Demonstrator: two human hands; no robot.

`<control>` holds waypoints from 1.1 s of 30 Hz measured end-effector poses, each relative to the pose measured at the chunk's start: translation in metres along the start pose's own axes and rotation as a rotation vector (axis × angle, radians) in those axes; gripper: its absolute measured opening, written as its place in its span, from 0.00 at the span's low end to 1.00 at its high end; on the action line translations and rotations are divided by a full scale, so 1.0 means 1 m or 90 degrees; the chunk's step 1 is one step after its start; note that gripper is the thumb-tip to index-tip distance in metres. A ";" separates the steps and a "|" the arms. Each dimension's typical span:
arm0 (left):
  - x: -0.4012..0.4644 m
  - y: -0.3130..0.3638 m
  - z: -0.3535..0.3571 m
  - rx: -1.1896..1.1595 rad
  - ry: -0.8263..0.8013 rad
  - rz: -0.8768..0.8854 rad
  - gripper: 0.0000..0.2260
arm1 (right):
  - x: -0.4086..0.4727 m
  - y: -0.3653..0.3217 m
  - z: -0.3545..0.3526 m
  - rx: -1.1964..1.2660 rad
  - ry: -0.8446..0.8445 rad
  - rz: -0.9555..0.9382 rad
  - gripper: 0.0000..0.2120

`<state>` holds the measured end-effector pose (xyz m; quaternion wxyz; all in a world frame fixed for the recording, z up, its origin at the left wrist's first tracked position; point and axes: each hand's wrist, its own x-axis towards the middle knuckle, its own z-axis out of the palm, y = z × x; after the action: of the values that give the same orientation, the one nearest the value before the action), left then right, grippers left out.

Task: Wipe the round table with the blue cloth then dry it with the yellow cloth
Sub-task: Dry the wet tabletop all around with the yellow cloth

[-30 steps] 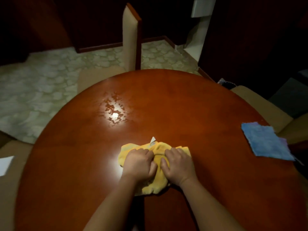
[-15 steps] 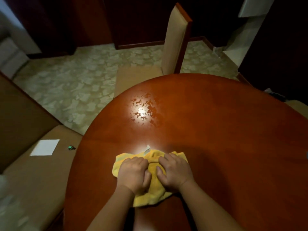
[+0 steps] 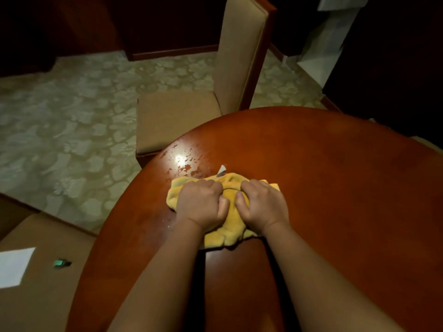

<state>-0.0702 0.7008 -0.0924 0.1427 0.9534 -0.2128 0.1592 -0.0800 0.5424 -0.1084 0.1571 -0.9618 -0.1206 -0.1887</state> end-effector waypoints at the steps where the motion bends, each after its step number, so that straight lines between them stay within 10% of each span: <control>1: 0.004 -0.002 0.001 0.005 0.005 0.004 0.12 | 0.003 0.001 0.001 -0.007 0.004 0.001 0.16; 33: -0.181 -0.002 -0.082 0.045 -0.151 -0.120 0.09 | -0.116 -0.125 -0.017 0.106 -0.043 -0.104 0.12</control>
<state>-0.2444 0.7954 -0.0842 0.0972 0.9858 -0.1318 0.0385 -0.2263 0.6316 -0.1078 0.2165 -0.9381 -0.2193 -0.1580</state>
